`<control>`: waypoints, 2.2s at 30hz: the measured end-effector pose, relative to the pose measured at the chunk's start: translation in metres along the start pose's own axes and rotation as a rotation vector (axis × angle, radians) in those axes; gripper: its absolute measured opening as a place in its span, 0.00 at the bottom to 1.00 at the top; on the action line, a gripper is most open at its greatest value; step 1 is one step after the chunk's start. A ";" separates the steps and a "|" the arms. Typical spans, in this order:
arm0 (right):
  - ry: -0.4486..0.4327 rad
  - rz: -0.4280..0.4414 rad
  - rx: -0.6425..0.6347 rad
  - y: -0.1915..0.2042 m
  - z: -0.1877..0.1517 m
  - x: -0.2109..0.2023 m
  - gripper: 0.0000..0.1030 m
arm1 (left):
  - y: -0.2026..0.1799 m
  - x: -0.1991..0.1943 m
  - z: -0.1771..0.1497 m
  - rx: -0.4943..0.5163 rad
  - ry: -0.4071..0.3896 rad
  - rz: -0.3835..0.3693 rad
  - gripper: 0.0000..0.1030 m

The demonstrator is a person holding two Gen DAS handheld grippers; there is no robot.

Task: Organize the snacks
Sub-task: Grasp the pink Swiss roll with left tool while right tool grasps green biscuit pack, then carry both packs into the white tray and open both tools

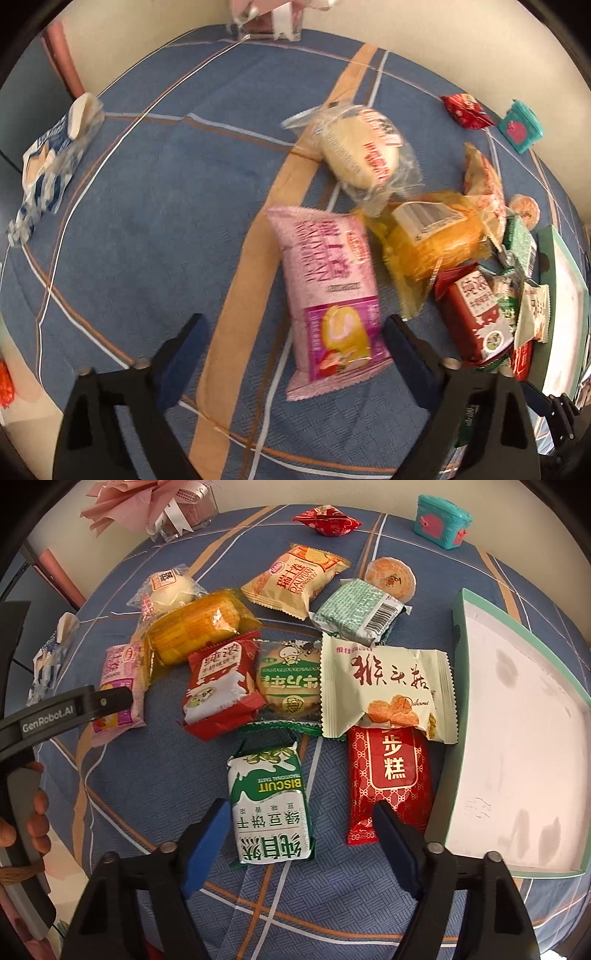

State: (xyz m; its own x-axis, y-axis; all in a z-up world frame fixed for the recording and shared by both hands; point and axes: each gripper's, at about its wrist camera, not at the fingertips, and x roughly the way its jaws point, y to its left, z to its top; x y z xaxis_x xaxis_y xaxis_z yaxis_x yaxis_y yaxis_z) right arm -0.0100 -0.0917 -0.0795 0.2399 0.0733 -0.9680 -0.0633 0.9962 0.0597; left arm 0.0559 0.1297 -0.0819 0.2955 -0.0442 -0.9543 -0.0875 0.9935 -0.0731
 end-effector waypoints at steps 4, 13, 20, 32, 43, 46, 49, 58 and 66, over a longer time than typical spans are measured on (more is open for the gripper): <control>0.005 0.018 -0.011 0.007 -0.001 -0.002 0.59 | -0.011 0.002 0.003 0.031 -0.005 -0.015 0.75; 0.012 0.036 -0.022 0.014 -0.007 0.003 0.43 | -0.030 0.015 0.003 0.024 0.012 0.004 0.48; -0.002 0.064 -0.004 0.010 -0.007 -0.006 0.41 | -0.031 -0.009 -0.018 0.018 -0.019 0.005 0.40; -0.071 0.144 0.046 -0.012 -0.006 -0.043 0.41 | -0.045 -0.065 -0.034 -0.004 -0.074 -0.032 0.40; -0.136 0.152 0.145 -0.049 -0.005 -0.069 0.41 | -0.097 -0.101 -0.024 0.061 -0.141 -0.070 0.40; -0.166 0.135 0.200 -0.068 -0.006 -0.077 0.41 | -0.125 -0.103 -0.022 0.114 -0.139 -0.074 0.40; -0.183 0.072 0.268 -0.094 -0.009 -0.082 0.41 | -0.150 -0.103 -0.020 0.148 -0.131 -0.072 0.40; -0.230 -0.046 0.474 -0.171 -0.013 -0.101 0.41 | -0.223 -0.093 -0.020 0.236 -0.094 -0.116 0.40; -0.224 -0.111 0.604 -0.226 -0.021 -0.106 0.42 | -0.276 -0.076 -0.023 0.295 -0.086 -0.122 0.40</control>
State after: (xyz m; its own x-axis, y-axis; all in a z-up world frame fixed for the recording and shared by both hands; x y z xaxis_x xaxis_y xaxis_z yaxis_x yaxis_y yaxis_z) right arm -0.0412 -0.3255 0.0048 0.4137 -0.0884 -0.9061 0.5132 0.8447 0.1519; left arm 0.0362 -0.1433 0.0040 0.3676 -0.1685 -0.9146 0.2291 0.9696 -0.0866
